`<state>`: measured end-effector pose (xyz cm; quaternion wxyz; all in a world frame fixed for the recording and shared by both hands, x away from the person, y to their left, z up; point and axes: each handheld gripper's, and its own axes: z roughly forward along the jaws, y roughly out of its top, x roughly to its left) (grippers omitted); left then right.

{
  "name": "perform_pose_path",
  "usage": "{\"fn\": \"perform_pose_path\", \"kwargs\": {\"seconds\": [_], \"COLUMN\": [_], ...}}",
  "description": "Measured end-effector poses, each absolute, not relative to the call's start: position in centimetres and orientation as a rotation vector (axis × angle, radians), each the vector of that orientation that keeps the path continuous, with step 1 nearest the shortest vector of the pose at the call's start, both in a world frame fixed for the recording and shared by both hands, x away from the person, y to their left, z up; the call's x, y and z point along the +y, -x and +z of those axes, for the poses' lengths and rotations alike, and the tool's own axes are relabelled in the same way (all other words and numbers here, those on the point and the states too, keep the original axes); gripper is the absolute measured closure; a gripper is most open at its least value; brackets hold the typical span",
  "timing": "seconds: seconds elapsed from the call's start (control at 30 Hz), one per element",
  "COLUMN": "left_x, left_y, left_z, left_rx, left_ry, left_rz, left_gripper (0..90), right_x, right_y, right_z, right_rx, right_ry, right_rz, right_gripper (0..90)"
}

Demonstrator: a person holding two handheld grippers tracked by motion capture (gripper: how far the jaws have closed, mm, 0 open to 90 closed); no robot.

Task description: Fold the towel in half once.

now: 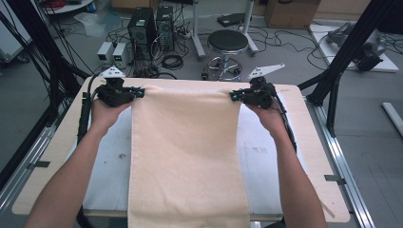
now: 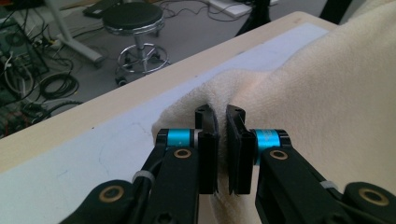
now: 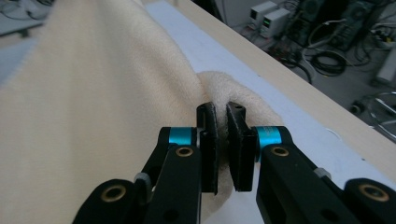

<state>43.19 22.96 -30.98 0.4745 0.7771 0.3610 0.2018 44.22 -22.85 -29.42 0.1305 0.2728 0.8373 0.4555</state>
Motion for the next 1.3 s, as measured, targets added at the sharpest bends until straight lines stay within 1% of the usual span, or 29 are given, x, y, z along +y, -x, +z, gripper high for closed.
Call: {"fn": "perform_pose_path", "kwargs": {"seconds": [0.03, 0.07, 0.1, 0.13, 0.17, 0.2, 0.23, 0.27, 0.33, 0.47, 0.5, 0.53, 0.57, 0.6, 0.67, 0.73, 0.8, 0.83, 0.87, 0.93, 1.0, 1.03, 1.07, 1.1, 1.13, 1.2, 1.3], "left_x": [23.3, 23.3, 23.3, 23.3, 23.4, 23.4, 23.4, 23.6, 23.7, 24.1, 24.2, 24.4, 24.6, 24.9, 25.5, 25.7, 25.6, 25.5, 25.5, 25.2, 25.1, 25.2, 25.2, 25.3, 25.3, 25.2, 24.8], "left_y": [-41.8, -41.8, -39.8, -39.8, -37.5, -37.5, -36.2, -33.4, -30.4, -24.6, -23.4, -22.2, -21.3, -20.7, -20.5, -20.9, -22.5, -23.1, -23.1, -25.1, -25.8, -27.1, -27.1, -28.3, -28.3, -29.7, -30.5], "left_z": [-30.3, -30.3, -30.2, -30.2, -30.4, -30.4, -30.7, -31.3, -32.3, -34.9, -35.6, -36.2, -36.6, -36.9, -37.4, -37.6, -38.4, -38.7, -38.7, -39.7, -40.1, -40.6, -40.6, -41.2, -41.2, -41.9, -42.4], "left_rx": [0.828, 0.828, 0.765, 0.765, 0.716, 0.716, 0.69, 0.649, 0.61, 0.541, 0.525, 0.509, 0.507, 0.506, 0.526, 0.54, 0.585, 0.598, 0.598, 0.654, 0.677, 0.727, 0.727, 0.774, 0.774, 0.808, 0.808], "left_ry": [-1.917, -1.917, -1.947, -1.947, -1.962, -1.962, -1.975, -1.98, -1.974, -1.99, -1.994, -2.001, -2.002, -1.999, -1.99, -2.011, -2.038, -2.05, -2.05, -2.084, -2.086, -2.088, -2.088, -2.093, -2.093, -2.104, -2.135], "left_rz": [0.482, 0.482, 0.493, 0.493, 0.49, 0.49, 0.502, 0.493, 0.488, 0.389, 0.361, 0.321, 0.29, 0.267, 0.25, 0.265, 0.287, 0.296, 0.296, 0.336, 0.343, 0.371, 0.371, 0.384, 0.384, 0.353, 0.323], "left_gripper": [83.8, 83.7, 83.6, 83.5, 83.4, 83.2, 83.2, 83.2, 82.8, 80.1, 78.5, 75.8, 69.3, 62.9, 57.0, 52.0, 50.8, 50.7, 50.8, 51.0, 52.5, 53.2, 53.5, 54.7, 55.4, 57.0, 57.2], "right_x": [-23.0, -23.2, -23.3, -23.5, -23.5, -23.5, -23.7, -23.8, -24.1, -24.6, -24.8, -25.0, -25.3, -25.6, -26.1, -26.4, -26.3, -26.1, -25.9, -25.6, -25.2, -25.0, -25.0, -24.5, -24.2, -23.8, -23.3], "right_y": [-43.7, -42.9, -42.1, -41.2, -40.3, -40.3, -38.0, -36.8, -34.2, -28.5, -27.1, -25.8, -24.7, -23.7, -22.7, -23.0, -23.9, -24.6, -25.5, -27.3, -29.1, -29.8, -29.8, -31.3, -31.9, -32.9, -34.0], "right_z": [-29.1, -28.8, -28.6, -28.4, -28.3, -28.3, -28.3, -28.4, -29.1, -31.7, -32.3, -32.9, -33.5, -34.1, -34.9, -35.4, -35.8, -36.1, -36.4, -37.1, -37.7, -38.0, -38.0, -38.5, -38.9, -39.5, -40.6], "right_rx": [2.441, 2.447, 2.452, 2.471, 2.475, 2.475, 2.477, 2.488, 2.512, 2.57, 2.586, 2.611, 2.646, 2.669, 2.677, 2.66, 2.634, 2.627, 2.622, 2.595, 2.58, 2.565, 2.565, 2.559, 2.555, 2.57, 2.603], "right_ry": [-0.785, -0.762, -0.733, -0.72, -0.699, -0.699, -0.653, -0.626, -0.59, -0.53, -0.526, -0.51, -0.505, -0.484, -0.489, -0.532, -0.557, -0.568, -0.587, -0.624, -0.637, -0.64, -0.64, -0.651, -0.66, -0.664, -0.67], "right_rz": [1.345, 1.338, 1.331, 1.335, 1.326, 1.326, 1.342, 1.346, 1.351, 1.362, 1.372, 1.396, 1.419, 1.449, 1.446, 1.459, 1.419, 1.381, 1.357, 1.31, 1.281, 1.263, 1.263, 1.226, 1.221, 1.205, 1.151], "right_gripper": [84.3, 84.2, 84.1, 83.9, 83.8, 83.8, 83.8, 83.6, 83.2, 81.7, 80.6, 76.3, 70.9, 67.6, 61.4, 59.3, 56.4, 56.3, 56.0, 54.8, 54.1, 54.1, 54.1, 53.3, 53.0, 52.5, 51.5]}}
